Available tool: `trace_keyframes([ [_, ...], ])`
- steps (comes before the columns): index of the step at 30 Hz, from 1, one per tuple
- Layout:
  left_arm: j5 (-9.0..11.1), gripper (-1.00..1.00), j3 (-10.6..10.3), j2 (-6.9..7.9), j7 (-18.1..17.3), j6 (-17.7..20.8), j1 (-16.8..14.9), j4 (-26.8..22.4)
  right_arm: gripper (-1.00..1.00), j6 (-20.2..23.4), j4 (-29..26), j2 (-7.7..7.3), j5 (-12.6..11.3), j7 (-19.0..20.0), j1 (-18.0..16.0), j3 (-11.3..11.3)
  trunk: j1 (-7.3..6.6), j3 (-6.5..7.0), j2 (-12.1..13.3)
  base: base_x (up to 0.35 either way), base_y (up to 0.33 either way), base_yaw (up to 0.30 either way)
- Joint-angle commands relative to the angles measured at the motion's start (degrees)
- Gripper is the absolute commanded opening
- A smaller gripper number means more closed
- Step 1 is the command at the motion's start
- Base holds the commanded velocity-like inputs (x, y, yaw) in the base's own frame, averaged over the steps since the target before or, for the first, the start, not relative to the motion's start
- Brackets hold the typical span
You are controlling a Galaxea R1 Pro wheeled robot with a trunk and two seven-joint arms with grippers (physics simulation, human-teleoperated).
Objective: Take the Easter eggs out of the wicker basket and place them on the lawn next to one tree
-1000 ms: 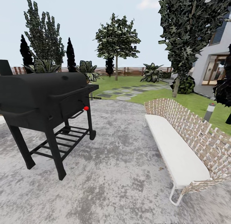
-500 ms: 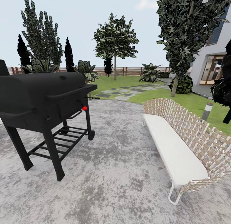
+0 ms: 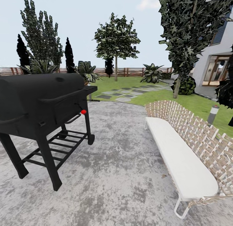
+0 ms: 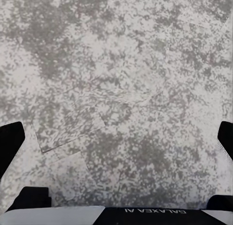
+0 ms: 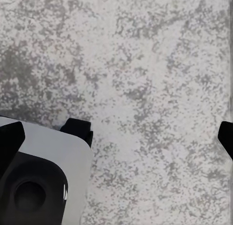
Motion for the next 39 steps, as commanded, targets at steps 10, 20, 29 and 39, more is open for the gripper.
trace_keyframes([
  [10,0.39,1.0,-0.08,0.01,-0.03,-0.38,0.0,-0.06,1.0,0.0,-0.06,-0.03,0.47,0.03,-0.02,0.2,0.04,-0.05,-0.02,0.12,0.0,0.0],
  [20,0.32,1.0,-0.08,0.01,-0.03,-0.44,0.0,-0.06,1.0,0.0,-0.06,-0.02,0.47,0.03,-0.02,0.2,0.04,-0.05,-0.02,0.048,0.0,0.0],
  [29,0.32,1.0,-0.08,0.01,-0.03,-0.68,0.03,-0.06,1.0,0.0,-0.06,-0.04,0.47,0.03,-0.02,0.2,0.04,-0.05,-0.02,0.203,0.0,0.0],
  [39,0.32,1.0,-0.08,0.01,-0.03,-0.7,0.02,-0.06,1.0,0.0,-0.06,-0.04,0.47,0.03,-0.02,0.2,0.04,-0.05,-0.02,0.338,0.0,0.0],
])
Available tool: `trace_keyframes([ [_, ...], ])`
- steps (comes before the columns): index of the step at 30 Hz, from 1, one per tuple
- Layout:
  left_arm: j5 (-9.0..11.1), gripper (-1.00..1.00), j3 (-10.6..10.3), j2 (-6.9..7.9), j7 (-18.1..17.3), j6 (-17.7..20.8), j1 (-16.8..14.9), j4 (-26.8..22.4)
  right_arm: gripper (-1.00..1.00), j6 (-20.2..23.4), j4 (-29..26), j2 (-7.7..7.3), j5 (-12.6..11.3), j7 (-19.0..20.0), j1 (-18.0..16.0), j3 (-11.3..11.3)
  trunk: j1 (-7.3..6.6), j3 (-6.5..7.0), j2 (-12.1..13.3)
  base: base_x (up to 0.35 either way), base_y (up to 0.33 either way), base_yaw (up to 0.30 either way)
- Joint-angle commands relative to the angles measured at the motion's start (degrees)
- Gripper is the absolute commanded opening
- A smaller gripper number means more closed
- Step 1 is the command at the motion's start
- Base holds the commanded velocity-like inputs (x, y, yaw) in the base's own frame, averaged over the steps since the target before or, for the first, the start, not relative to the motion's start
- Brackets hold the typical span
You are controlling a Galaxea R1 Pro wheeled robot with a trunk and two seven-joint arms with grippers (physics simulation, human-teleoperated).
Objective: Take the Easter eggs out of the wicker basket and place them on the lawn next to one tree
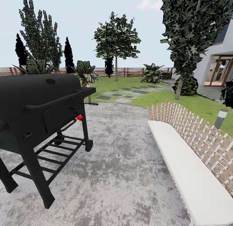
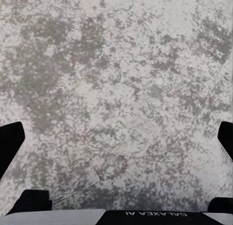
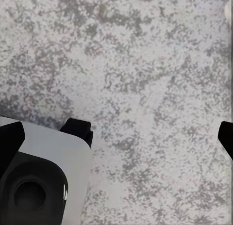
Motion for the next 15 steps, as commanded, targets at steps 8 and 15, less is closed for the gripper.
trace_keyframes([
  [8,0.59,1.0,-0.09,0.01,-0.04,-0.09,0.02,-0.06,1.0,0.0,-0.06,-0.04,0.47,0.03,-0.02,0.2,0.04,-0.05,-0.02,0.341,0.0,0.0],
  [15,0.59,1.0,-0.09,0.01,-0.04,-0.09,0.01,-0.06,1.0,0.0,-0.06,-0.04,0.47,0.03,-0.02,0.2,0.04,-0.05,-0.02,0.341,0.0,0.0],
])
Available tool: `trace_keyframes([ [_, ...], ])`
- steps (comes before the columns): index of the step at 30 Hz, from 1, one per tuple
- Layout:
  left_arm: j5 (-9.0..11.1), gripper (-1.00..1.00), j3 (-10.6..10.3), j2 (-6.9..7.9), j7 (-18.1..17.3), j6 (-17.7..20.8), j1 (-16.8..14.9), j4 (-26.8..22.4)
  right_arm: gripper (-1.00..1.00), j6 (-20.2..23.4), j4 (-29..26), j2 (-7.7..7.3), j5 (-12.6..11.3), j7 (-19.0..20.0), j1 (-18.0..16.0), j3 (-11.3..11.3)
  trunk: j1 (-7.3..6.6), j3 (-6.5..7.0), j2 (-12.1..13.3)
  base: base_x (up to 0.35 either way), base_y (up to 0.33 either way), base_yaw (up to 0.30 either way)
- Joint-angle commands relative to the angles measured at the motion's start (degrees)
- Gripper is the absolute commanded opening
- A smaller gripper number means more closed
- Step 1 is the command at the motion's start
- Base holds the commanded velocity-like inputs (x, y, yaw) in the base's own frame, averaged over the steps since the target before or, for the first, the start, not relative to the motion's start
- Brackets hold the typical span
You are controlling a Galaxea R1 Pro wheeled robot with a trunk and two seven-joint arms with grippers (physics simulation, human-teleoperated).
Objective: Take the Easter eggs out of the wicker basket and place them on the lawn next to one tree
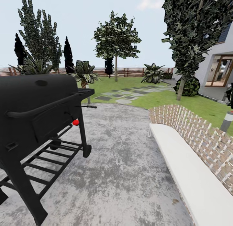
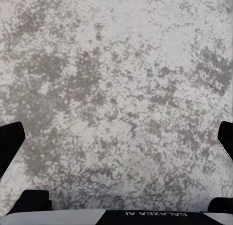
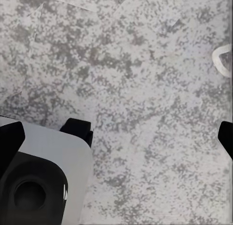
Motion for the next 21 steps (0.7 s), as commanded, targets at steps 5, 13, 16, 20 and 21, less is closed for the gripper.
trace_keyframes([
  [5,0.59,1.0,-0.09,0.01,-0.04,-0.09,0.01,-0.06,1.0,0.0,-0.06,-0.04,0.47,0.03,-0.02,0.2,0.04,-0.05,-0.02,0.341,-0.008,0.0],
  [13,0.59,1.0,-0.09,0.01,-0.04,-0.09,0.02,-0.06,1.0,0.0,-0.06,-0.04,0.47,0.03,-0.02,0.2,0.04,-0.05,-0.02,0.336,-0.088,0.0],
  [16,0.59,1.0,-0.09,0.01,-0.04,-0.09,0.02,-0.06,1.0,0.0,-0.06,-0.04,0.47,0.03,-0.02,0.2,0.04,-0.05,-0.02,0.331,-0.117,0.0],
  [20,0.59,1.0,-0.09,0.01,-0.04,-0.09,0.02,-0.06,1.0,0.0,-0.06,-0.03,0.47,0.03,-0.02,0.2,0.04,-0.05,-0.02,0.331,-0.119,0.0],
  [21,0.59,1.0,-0.09,0.01,-0.04,-0.09,0.02,-0.06,1.0,0.0,-0.06,-0.03,0.47,0.03,-0.02,0.2,0.04,-0.05,-0.02,0.33,-0.119,0.0],
])
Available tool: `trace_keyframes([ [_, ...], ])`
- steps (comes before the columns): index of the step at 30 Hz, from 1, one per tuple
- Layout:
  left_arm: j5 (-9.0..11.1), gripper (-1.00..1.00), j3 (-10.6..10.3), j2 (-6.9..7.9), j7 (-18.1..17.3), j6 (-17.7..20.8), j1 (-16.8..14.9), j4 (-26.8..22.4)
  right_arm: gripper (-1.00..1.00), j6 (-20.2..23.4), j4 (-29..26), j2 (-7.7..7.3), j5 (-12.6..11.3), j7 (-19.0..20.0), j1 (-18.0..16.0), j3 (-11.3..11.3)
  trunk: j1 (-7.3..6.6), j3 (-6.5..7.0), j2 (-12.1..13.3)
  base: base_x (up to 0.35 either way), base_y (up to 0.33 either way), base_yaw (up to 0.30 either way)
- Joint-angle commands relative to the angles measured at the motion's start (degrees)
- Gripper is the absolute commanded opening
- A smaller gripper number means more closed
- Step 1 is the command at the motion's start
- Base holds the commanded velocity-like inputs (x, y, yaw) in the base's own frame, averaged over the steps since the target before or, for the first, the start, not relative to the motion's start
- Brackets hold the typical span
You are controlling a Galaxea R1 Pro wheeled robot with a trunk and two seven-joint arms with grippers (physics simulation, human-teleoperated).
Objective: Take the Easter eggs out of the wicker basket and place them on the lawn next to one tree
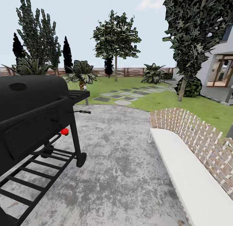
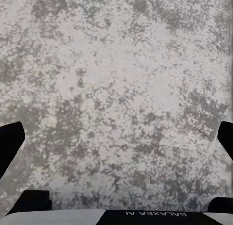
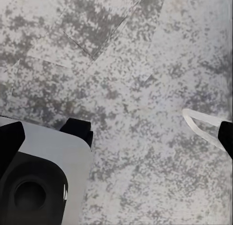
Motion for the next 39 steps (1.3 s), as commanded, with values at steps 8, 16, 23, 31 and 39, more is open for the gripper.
trace_keyframes([
  [8,0.59,1.0,-0.09,0.01,-0.04,-0.08,0.02,-0.07,1.0,0.0,-0.05,-0.05,0.47,0.02,-0.02,0.21,0.04,-0.05,-0.02,0.099,-0.037,0.0],
  [16,0.59,1.0,-0.09,0.01,-0.04,-0.08,0.0,-0.07,1.0,0.0,-0.05,-0.03,0.47,0.02,-0.02,0.21,0.04,-0.05,-0.02,0.004,-0.001,0.0],
  [23,0.59,1.0,-0.09,0.01,-0.04,-0.08,0.03,-0.07,1.0,0.0,-0.05,-0.05,0.47,0.02,-0.02,0.21,0.04,-0.05,-0.02,0.051,0.0,0.0],
  [31,0.59,1.0,-0.09,0.01,-0.04,-0.08,0.01,-0.07,1.0,0.0,-0.05,-0.05,0.47,0.02,-0.02,0.21,0.04,-0.05,-0.02,0.13,0.0,0.0],
  [39,0.59,1.0,-0.09,0.01,-0.04,-0.08,0.04,-0.07,1.0,-0.02,-0.05,-0.04,0.47,0.02,-0.02,0.21,0.04,-0.05,-0.02,0.315,0.0,0.0],
])
